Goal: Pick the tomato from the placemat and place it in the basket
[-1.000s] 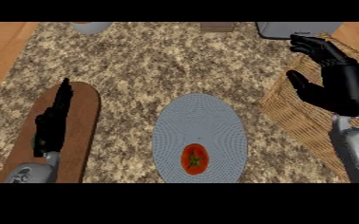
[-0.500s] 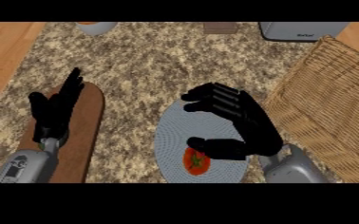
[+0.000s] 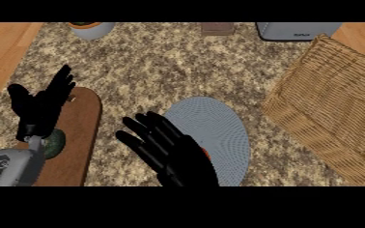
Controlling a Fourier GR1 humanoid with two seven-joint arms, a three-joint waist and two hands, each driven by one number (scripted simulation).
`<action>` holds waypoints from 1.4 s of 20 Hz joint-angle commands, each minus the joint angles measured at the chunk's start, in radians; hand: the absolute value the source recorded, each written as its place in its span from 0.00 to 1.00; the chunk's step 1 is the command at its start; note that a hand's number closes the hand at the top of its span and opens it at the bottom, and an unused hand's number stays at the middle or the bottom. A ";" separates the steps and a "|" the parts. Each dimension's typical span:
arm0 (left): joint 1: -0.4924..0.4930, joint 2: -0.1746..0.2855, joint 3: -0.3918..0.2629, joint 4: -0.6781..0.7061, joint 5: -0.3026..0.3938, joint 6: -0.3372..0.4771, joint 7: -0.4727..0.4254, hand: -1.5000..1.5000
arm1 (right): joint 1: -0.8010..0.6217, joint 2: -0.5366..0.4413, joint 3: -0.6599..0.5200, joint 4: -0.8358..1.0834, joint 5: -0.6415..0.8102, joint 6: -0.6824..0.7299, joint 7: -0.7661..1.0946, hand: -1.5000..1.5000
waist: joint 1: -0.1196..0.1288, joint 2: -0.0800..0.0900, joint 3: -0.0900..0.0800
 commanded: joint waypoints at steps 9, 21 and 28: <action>0.040 0.011 0.033 0.020 0.015 -0.021 -0.021 0.50 | -0.151 0.009 -0.076 -0.241 0.365 0.603 0.718 0.00 | -0.035 -0.005 -0.001; 0.036 -0.004 0.028 -0.037 0.009 -0.038 -0.001 0.50 | -0.015 0.033 -0.058 -0.709 -0.010 1.052 1.065 0.00 | 0.000 0.009 0.003; 0.046 -0.032 0.012 -0.053 -0.031 -0.027 0.015 0.50 | 0.180 -0.060 -0.027 -0.845 0.098 0.907 0.870 0.00 | 0.003 0.014 0.006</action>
